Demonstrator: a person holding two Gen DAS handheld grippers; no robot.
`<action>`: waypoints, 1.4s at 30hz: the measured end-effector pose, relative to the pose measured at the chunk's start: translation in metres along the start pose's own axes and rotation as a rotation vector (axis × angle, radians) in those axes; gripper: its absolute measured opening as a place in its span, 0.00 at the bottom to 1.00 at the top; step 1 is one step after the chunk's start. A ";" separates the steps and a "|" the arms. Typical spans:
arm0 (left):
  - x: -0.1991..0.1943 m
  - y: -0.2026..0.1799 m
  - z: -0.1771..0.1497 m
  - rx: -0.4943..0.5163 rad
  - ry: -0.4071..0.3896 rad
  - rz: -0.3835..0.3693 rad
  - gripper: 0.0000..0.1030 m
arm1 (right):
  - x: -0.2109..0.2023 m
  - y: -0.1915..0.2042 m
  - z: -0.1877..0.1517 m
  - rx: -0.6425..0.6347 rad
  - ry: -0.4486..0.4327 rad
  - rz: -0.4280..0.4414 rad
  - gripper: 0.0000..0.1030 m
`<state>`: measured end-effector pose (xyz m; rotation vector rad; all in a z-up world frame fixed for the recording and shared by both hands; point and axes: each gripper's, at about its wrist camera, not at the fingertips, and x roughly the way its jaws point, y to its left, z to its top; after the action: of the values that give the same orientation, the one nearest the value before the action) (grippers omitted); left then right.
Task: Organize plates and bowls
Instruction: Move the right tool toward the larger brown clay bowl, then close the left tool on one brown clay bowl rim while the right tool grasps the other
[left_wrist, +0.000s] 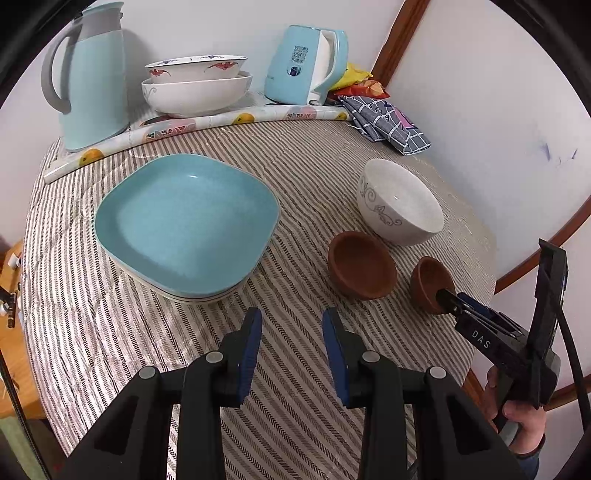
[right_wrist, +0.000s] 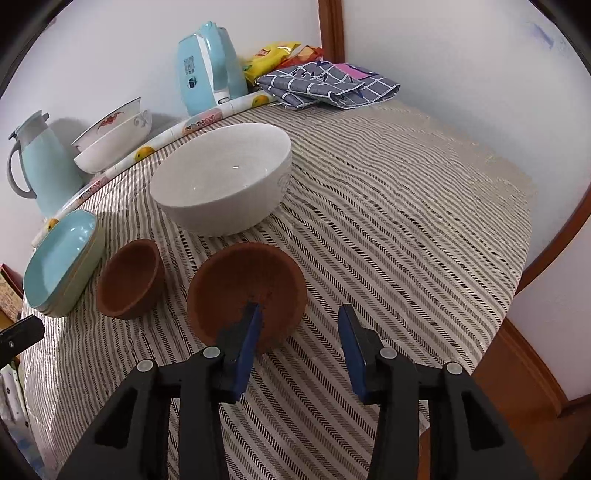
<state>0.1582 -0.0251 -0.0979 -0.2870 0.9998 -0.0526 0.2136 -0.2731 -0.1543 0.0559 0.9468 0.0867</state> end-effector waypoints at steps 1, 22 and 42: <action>0.001 0.000 0.000 -0.001 0.002 0.002 0.32 | 0.000 0.000 0.000 -0.003 -0.001 0.000 0.38; 0.012 0.001 0.006 0.000 0.015 0.014 0.32 | 0.009 0.003 0.006 0.000 0.017 0.037 0.26; 0.049 -0.036 0.031 0.069 0.024 -0.018 0.32 | 0.028 -0.002 0.020 -0.008 0.058 0.089 0.26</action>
<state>0.2135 -0.0615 -0.1135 -0.2327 1.0172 -0.1072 0.2459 -0.2728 -0.1658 0.0886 1.0019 0.1755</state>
